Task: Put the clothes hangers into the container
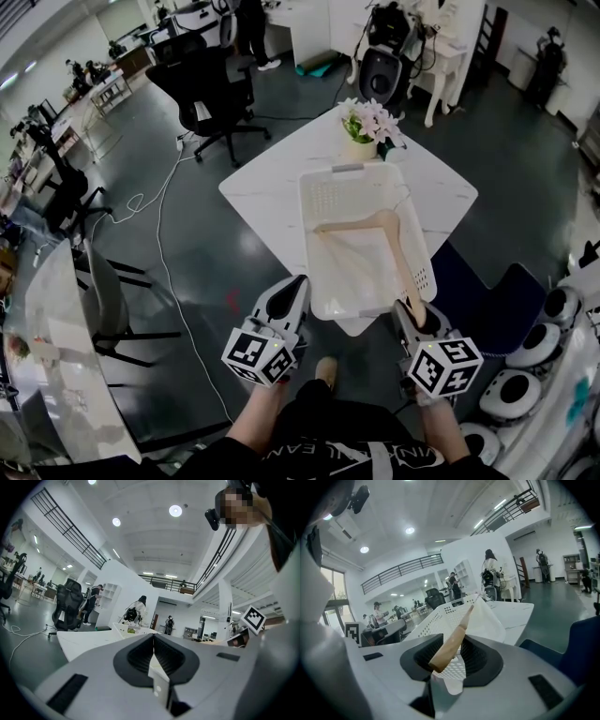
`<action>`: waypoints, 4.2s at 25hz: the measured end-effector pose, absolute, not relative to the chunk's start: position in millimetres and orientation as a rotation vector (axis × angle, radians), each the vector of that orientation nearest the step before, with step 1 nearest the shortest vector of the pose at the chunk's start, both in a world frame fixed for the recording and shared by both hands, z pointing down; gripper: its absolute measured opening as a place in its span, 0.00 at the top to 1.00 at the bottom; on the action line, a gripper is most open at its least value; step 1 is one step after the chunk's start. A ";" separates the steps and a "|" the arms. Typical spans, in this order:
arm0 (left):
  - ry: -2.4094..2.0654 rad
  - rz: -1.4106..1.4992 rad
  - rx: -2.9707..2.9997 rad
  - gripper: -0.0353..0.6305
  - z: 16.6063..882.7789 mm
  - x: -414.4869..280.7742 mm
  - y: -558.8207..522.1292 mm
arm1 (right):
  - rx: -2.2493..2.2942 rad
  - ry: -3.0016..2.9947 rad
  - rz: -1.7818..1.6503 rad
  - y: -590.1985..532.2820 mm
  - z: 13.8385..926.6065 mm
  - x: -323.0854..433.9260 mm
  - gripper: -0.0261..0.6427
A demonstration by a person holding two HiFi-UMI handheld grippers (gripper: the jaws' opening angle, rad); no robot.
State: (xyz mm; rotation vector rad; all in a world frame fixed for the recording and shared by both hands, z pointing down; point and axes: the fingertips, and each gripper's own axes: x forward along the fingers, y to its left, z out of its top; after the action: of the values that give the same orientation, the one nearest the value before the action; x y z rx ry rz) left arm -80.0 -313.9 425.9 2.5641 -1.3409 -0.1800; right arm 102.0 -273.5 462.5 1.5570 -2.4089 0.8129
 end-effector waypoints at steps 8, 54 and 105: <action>-1.338 -0.180 2.558 0.93 428.2 -79.7 -303.6 | 1.552 -2.423 0.781 -262.7 462.2 101.4 0.76; -1.254 -0.178 2.613 0.93 426.5 -14.3 -162.1 | 1.421 -2.596 0.739 -139.2 453.3 78.3 0.82; -1.120 -0.084 2.708 0.93 425.3 41.4 -52.1 | 1.270 -2.743 0.504 -43.3 430.0 59.1 0.91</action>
State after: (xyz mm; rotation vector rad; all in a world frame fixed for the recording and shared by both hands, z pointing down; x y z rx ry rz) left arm 41.4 -52.1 425.3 2.7085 -1.1202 -0.0844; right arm 59.1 -43.3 430.0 1.2696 -2.7427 0.5035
